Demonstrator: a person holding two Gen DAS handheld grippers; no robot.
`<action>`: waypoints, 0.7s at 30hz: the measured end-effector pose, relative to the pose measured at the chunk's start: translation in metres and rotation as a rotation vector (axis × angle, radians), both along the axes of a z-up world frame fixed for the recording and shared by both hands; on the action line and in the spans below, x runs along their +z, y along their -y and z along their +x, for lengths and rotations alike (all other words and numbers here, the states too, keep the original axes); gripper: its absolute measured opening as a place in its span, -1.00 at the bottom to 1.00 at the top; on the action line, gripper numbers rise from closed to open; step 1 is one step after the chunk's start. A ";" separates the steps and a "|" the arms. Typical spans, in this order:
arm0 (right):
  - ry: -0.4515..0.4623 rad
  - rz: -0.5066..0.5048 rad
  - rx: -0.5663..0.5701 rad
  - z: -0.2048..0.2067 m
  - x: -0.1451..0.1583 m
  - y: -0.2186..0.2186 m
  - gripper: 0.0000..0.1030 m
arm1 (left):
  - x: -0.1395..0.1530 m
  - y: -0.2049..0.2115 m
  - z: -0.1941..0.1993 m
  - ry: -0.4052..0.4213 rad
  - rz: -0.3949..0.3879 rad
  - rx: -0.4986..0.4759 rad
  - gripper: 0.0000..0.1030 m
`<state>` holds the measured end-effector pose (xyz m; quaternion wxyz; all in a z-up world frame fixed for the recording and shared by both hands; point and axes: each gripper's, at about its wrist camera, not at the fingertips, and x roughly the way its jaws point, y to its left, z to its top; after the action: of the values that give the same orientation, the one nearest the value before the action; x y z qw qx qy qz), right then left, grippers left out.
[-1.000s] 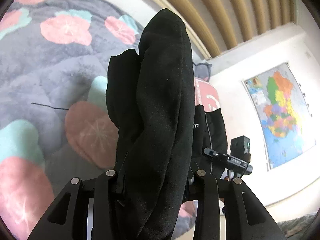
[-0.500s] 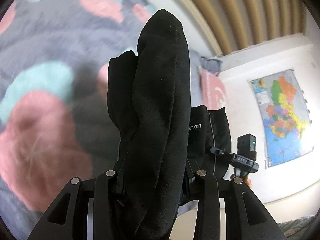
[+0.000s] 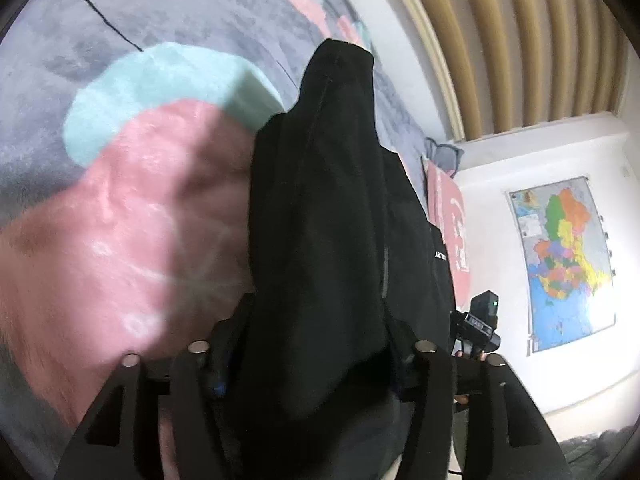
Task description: Fold large clothes
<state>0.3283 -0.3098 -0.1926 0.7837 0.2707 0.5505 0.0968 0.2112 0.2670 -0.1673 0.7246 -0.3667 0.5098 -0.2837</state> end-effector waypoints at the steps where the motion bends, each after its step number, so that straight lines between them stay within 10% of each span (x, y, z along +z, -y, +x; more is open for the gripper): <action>1: 0.008 0.003 -0.004 -0.007 -0.005 0.010 0.23 | -0.002 -0.001 -0.001 0.011 -0.007 0.000 0.22; 7: 0.093 0.001 -0.017 -0.022 -0.018 0.020 0.49 | 0.002 -0.006 -0.016 0.117 0.014 0.021 0.22; 16: 0.322 -0.386 -0.101 -0.111 0.063 0.020 0.55 | 0.095 -0.016 -0.098 0.379 0.333 0.176 0.21; 21: 0.435 -0.318 -0.086 -0.138 0.099 -0.013 0.92 | 0.132 0.054 -0.114 0.462 0.584 0.103 0.21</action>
<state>0.1898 -0.2965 -0.0936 0.9196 0.1403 0.3657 0.0313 0.0974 0.2133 -0.0355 0.9079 -0.0962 0.3732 -0.1647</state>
